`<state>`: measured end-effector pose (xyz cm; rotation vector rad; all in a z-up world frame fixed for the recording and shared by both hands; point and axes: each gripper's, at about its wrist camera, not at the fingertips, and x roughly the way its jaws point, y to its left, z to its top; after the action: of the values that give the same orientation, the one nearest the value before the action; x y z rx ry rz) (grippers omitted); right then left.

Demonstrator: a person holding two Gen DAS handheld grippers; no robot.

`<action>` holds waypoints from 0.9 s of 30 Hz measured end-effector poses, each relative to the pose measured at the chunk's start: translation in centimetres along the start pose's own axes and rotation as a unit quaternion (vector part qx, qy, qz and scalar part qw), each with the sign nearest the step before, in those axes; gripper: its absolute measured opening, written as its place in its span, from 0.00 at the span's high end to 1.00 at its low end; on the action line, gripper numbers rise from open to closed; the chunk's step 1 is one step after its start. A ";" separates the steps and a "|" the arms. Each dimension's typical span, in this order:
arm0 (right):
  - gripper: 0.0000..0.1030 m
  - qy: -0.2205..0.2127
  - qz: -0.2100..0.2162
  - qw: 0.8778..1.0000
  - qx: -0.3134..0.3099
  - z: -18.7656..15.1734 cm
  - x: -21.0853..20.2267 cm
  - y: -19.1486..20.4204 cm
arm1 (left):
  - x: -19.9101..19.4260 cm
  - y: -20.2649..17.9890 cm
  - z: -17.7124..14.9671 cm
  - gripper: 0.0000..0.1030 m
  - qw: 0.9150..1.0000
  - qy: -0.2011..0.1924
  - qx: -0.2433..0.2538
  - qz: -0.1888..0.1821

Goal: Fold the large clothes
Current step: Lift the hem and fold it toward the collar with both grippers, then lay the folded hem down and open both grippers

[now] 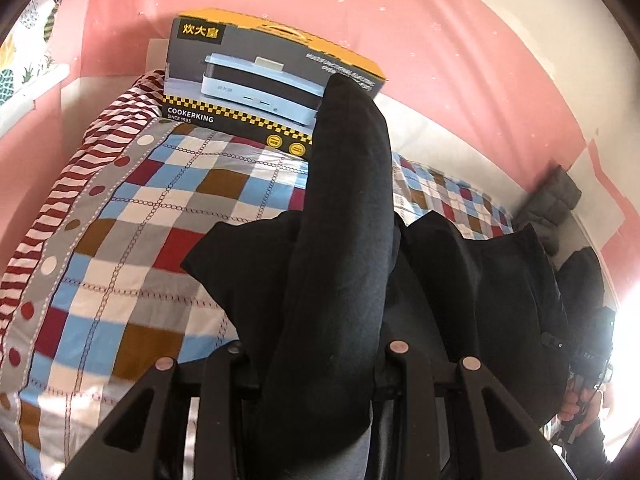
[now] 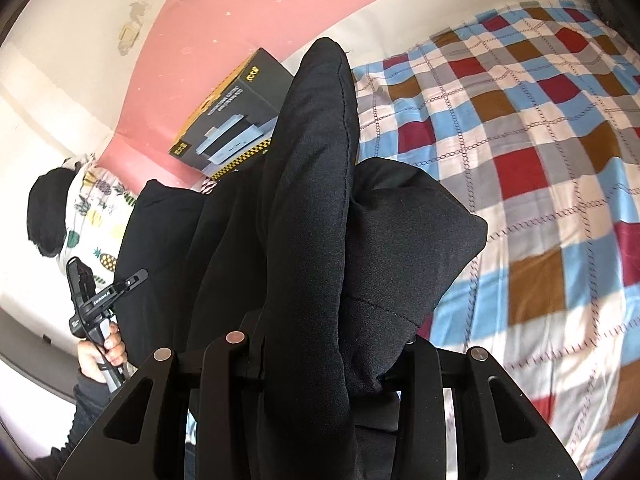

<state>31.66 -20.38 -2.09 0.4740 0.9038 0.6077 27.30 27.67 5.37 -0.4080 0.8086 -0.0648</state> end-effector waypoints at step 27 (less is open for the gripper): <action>0.33 0.048 -0.055 0.993 0.090 -0.3 6.5 -8.8 | 9.4 12.7 -2.4 0.30 0.993 0.042 -0.104 0.027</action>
<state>36.96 -22.55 -11.43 0.5559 1.0754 0.4545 30.89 36.55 -7.39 -0.5825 0.9130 0.0527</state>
